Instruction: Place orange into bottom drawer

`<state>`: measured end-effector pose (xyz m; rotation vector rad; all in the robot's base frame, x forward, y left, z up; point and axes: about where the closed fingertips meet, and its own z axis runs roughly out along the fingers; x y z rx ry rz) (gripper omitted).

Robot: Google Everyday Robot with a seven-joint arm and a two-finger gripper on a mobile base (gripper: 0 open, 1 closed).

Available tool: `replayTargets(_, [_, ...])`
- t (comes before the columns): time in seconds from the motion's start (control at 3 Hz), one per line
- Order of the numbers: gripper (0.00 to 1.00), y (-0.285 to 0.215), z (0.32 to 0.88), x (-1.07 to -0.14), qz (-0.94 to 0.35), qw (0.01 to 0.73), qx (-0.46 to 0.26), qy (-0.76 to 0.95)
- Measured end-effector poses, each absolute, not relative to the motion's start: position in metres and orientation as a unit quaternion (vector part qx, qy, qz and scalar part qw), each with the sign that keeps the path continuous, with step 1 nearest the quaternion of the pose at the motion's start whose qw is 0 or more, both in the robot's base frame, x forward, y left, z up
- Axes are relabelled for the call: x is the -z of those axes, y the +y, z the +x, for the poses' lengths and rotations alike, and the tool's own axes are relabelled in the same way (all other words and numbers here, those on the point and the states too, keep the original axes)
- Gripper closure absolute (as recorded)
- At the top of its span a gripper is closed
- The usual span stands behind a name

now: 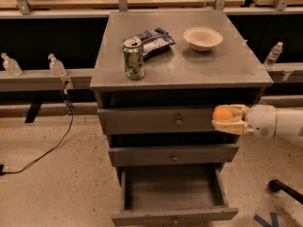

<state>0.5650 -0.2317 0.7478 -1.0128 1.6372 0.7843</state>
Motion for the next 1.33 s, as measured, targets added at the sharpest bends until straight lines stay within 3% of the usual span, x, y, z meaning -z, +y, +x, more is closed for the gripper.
replayTargets(0.67, [1.00, -0.233, 0.566, -0.727, -0.424, 0.491, -0.321, 0.691])
replayTargets(1.0, [1.00, -0.261, 0.566, -0.668, -0.430, 0.482, -0.299, 0.703])
replayTargets(1.33, [1.00, -0.304, 0.559, -0.543, -0.453, 0.474, -0.272, 0.705])
